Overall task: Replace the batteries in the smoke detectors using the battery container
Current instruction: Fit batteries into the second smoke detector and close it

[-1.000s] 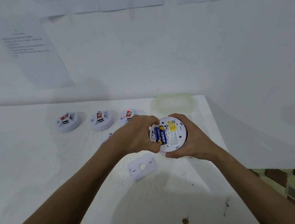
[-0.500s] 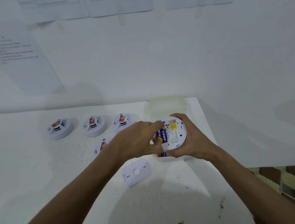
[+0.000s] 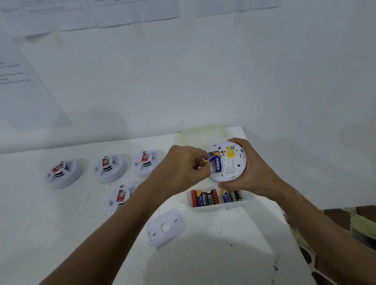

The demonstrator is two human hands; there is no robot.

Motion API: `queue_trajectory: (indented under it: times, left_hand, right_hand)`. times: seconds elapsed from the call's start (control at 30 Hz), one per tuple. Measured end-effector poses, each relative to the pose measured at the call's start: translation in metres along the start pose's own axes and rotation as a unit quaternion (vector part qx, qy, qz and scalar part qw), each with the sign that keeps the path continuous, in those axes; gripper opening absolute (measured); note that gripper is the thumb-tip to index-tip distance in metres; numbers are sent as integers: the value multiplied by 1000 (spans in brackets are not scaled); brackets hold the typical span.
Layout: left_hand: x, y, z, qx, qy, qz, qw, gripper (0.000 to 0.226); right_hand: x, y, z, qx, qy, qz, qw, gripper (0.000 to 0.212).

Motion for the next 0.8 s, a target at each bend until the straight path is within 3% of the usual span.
queue_trajectory:
  times: [0.13,0.2,0.4,0.6,0.8]
  left_hand:
    - [-24,-32,12,71,85,94,989,13]
    - [-35,-57,9,95,79,145,982,13]
    - [-61,-94,-28,-16,-32,145,989,22]
    - [-86,-105,-62,-65,-147,150,975,16]
    - [-90,-111,-80,-182,-218,125,951,17]
  right_hand:
    - [-2,9,19,-22,18,-21,999,89]
    - [-2,13,27,-28,24,-30,999,91]
    - [-10,21,39,-24,16,-38,999,90]
    - [-14,28,40,-27,8,-48,998,90]
    - [-19,29,40,-28,5,-42,999,88]
Point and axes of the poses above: each hand's wrist, its own x-axis away from the middle knuckle, its own z-axis out of the back of the hand, y = z × x, the point moved 5 cm from there along -x, towards the middle knuckle, and after that the axes turned 7 degrees about -z, right-handed, at the moved point
